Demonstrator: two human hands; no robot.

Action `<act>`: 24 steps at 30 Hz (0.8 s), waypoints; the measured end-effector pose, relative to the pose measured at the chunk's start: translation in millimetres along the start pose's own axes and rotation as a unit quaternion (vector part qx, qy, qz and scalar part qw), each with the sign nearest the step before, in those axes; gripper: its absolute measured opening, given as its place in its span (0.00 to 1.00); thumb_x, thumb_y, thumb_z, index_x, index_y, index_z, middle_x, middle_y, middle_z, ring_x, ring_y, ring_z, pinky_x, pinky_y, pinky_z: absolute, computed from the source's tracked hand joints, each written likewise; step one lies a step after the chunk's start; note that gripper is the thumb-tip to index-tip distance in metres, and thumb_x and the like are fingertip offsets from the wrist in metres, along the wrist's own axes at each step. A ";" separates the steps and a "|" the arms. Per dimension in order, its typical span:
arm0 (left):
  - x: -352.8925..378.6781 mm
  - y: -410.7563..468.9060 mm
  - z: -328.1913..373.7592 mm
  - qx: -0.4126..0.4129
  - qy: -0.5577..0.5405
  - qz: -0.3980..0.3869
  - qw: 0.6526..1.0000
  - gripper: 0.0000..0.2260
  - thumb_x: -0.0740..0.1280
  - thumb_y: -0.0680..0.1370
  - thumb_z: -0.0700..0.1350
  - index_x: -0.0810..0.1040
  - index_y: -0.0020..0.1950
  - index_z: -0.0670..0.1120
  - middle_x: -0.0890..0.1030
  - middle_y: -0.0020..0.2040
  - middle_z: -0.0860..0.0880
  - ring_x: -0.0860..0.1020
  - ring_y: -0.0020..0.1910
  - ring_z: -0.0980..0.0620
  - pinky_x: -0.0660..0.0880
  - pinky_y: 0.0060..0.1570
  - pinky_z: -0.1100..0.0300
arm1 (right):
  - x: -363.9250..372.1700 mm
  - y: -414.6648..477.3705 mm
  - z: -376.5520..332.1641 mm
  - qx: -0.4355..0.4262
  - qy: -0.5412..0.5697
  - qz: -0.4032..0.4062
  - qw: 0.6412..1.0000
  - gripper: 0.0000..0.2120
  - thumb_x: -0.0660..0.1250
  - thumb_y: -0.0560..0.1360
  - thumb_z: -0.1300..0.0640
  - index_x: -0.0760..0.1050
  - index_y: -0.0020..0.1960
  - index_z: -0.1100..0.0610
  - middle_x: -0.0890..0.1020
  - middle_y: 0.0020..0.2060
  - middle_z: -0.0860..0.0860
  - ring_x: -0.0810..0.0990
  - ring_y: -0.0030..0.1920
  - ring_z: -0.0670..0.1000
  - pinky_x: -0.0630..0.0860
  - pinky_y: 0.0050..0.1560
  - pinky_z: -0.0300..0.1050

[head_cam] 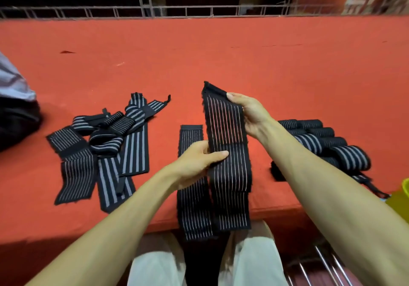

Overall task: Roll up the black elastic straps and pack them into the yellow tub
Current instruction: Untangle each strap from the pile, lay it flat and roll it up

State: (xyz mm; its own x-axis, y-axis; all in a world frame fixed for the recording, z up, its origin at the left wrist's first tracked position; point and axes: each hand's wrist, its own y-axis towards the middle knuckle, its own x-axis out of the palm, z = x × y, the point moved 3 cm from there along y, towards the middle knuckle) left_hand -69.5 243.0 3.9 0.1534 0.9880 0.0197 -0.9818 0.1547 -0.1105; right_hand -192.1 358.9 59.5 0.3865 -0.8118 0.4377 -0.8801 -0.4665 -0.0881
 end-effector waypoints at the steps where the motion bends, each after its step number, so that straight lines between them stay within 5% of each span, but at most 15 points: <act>1: 1.2 -10.2 6.7 -0.002 -0.027 -0.015 1.000 0.11 0.65 0.80 0.39 0.75 0.61 0.37 0.83 0.53 0.43 0.82 0.51 0.47 0.79 0.52 0.52 | 4.4 -0.8 -0.5 0.003 -0.007 0.009 1.000 0.04 0.64 0.78 0.64 0.77 0.51 0.62 0.80 0.36 0.53 0.78 0.32 0.47 0.77 0.35 0.39; 7: -6.1 -48.3 20.6 0.001 -0.116 -0.044 0.992 0.10 0.63 0.80 0.39 0.76 0.60 0.39 0.83 0.47 0.45 0.82 0.43 0.51 0.80 0.42 0.60 | 22.8 -7.8 6.0 -0.009 -0.090 0.076 0.993 0.05 0.64 0.77 0.67 0.78 0.45 0.62 0.80 0.38 0.56 0.77 0.35 0.50 0.76 0.40 0.43; 11: -15.4 -52.8 0.5 -0.030 -0.044 -0.007 0.999 0.10 0.65 0.80 0.39 0.76 0.61 0.40 0.83 0.55 0.43 0.82 0.53 0.46 0.78 0.57 0.50 | 24.2 -8.9 23.0 -0.001 -0.147 0.084 0.986 0.03 0.66 0.77 0.67 0.77 0.49 0.62 0.80 0.38 0.56 0.79 0.29 0.47 0.76 0.32 0.39; 15: -32.3 -49.2 -30.8 -0.066 -0.003 0.027 0.997 0.12 0.66 0.79 0.40 0.77 0.62 0.40 0.82 0.58 0.42 0.80 0.59 0.42 0.74 0.63 0.44 | 18.6 -4.1 36.9 -0.003 -0.205 0.092 0.974 0.03 0.70 0.75 0.64 0.77 0.45 0.58 0.80 0.37 0.53 0.77 0.34 0.48 0.73 0.32 0.39; 21: -59.2 -38.6 -53.3 -0.067 0.079 0.058 0.993 0.08 0.66 0.79 0.39 0.77 0.57 0.43 0.82 0.49 0.49 0.81 0.42 0.59 0.74 0.36 0.67 | 16.4 11.2 54.5 0.015 -0.231 0.047 0.972 0.05 0.69 0.73 0.69 0.79 0.44 0.61 0.80 0.38 0.56 0.76 0.37 0.50 0.75 0.36 0.39; 24: -73.5 -25.3 -57.3 -0.020 0.112 0.102 0.988 0.17 0.73 0.75 0.47 0.74 0.61 0.47 0.80 0.55 0.50 0.79 0.49 0.54 0.76 0.50 0.61 | 13.6 14.7 61.3 0.027 -0.268 0.009 0.963 0.06 0.69 0.72 0.71 0.79 0.43 0.61 0.81 0.38 0.55 0.80 0.36 0.50 0.78 0.37 0.39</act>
State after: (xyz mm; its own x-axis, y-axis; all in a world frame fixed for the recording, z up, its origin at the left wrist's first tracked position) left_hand -49.5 166.6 -51.7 -0.0224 0.9738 -0.2262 -0.9903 -0.0526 -0.1285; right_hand -182.9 319.5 9.4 0.4712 -0.8776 -0.0879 -0.8777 -0.4568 -0.1445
